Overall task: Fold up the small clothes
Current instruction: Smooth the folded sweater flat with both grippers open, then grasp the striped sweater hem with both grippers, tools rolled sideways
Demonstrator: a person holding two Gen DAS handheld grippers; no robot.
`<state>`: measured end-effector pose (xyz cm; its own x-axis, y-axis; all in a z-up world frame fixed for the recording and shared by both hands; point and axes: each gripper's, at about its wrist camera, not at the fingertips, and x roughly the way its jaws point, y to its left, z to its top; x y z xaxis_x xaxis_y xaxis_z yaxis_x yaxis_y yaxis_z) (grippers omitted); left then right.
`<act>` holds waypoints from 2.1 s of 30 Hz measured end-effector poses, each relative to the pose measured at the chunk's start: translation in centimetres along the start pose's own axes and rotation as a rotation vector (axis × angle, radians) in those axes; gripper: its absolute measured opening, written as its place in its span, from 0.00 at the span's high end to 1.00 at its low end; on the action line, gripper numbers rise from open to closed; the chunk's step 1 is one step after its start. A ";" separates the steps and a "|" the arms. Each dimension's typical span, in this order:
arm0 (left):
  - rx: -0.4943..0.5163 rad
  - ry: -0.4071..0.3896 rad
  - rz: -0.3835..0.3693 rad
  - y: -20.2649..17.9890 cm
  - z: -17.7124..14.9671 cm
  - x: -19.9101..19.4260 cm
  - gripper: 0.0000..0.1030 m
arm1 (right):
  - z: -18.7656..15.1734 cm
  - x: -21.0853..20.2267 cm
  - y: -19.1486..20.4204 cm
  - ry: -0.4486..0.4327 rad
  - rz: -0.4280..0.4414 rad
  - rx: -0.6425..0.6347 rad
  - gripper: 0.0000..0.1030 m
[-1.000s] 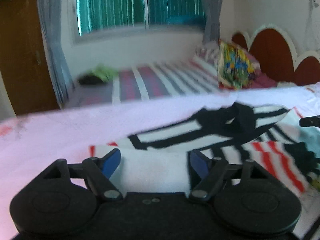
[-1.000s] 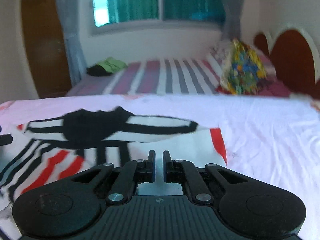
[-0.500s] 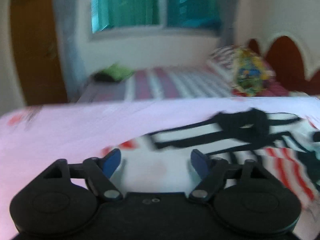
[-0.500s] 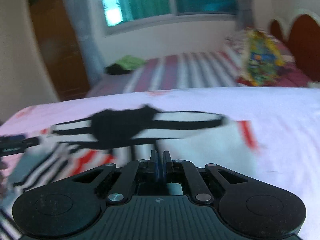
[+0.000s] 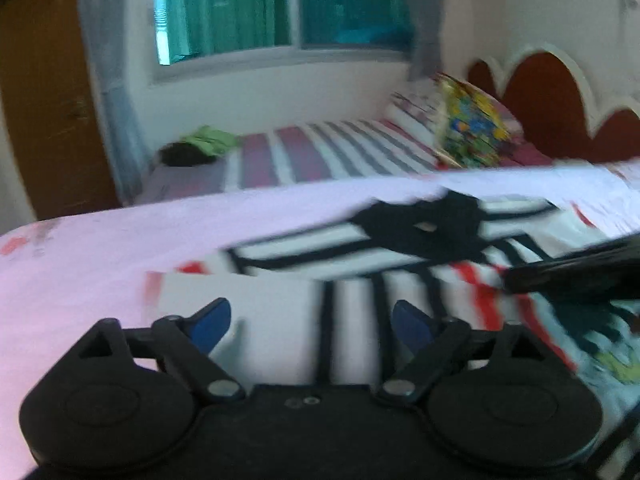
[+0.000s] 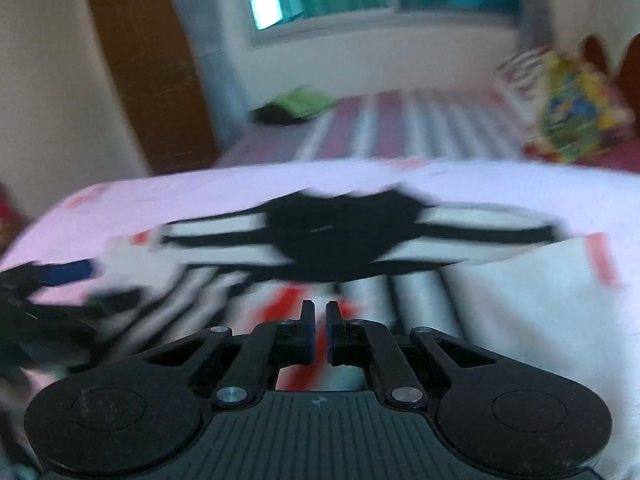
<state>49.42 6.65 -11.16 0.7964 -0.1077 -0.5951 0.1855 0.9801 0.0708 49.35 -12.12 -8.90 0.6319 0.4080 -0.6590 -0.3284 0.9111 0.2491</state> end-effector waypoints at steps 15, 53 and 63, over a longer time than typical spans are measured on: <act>-0.033 -0.016 -0.015 0.3 -2.7 -4.4 0.11 | -3.5 -3.8 2.7 -0.045 -0.061 -0.038 0.96; 0.076 0.100 0.070 -2.0 -6.9 -9.0 0.12 | -6.9 -13.7 -2.7 -0.042 -0.242 0.085 0.31; -0.163 0.176 -0.015 0.3 -15.5 -22.8 0.40 | -17.4 -28.1 -6.6 -0.017 -0.071 0.294 0.84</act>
<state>22.36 11.98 -10.02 0.6793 -0.1054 -0.7262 0.0895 0.9941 -0.0605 21.52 -30.65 -4.36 0.6587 0.3417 -0.6704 -0.0679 0.9143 0.3993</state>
